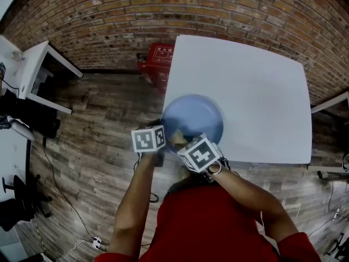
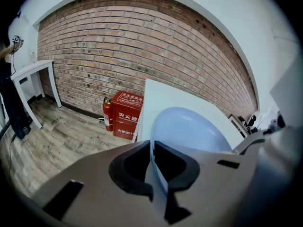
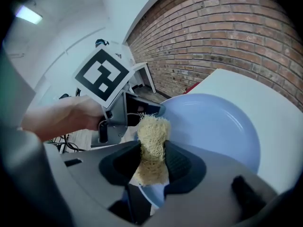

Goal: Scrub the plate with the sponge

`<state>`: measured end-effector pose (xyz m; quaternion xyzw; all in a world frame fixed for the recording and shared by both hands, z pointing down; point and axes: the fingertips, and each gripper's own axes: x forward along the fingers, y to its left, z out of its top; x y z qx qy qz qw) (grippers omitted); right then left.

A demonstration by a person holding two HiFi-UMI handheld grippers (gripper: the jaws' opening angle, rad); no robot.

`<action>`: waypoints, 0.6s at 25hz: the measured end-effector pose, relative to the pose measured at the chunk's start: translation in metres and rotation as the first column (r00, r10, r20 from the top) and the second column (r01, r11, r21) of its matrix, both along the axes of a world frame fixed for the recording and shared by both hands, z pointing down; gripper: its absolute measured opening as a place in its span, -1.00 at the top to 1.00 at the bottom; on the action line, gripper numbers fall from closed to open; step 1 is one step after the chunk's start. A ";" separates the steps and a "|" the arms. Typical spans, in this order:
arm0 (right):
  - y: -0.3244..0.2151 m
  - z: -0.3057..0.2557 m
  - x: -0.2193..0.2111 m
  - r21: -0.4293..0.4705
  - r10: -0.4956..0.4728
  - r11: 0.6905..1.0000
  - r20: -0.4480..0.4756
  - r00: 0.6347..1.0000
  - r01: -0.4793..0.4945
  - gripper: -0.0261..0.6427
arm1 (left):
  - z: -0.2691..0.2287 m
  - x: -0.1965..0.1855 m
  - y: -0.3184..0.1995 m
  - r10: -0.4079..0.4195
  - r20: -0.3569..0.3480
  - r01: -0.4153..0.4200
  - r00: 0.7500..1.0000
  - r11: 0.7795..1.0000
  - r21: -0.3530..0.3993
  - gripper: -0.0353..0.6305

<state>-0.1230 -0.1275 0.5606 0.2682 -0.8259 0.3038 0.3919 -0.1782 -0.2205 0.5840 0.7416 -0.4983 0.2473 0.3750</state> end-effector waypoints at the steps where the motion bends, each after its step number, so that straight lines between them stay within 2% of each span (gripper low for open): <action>1: 0.001 0.003 -0.002 -0.003 -0.006 1.000 -0.001 1.000 0.006 0.46 | 0.000 0.000 0.000 -0.001 0.000 0.001 1.000 1.000 -0.001 0.78; 6: -0.001 0.008 0.011 -0.001 -0.002 1.000 -0.020 1.000 0.002 0.46 | 0.000 -0.001 0.000 -0.001 0.002 0.001 1.000 1.000 0.000 0.78; 15: -0.008 0.010 0.081 0.028 0.050 0.998 -0.126 0.991 -0.047 0.46 | 0.001 -0.001 0.000 0.000 0.007 0.000 1.000 1.000 0.004 0.78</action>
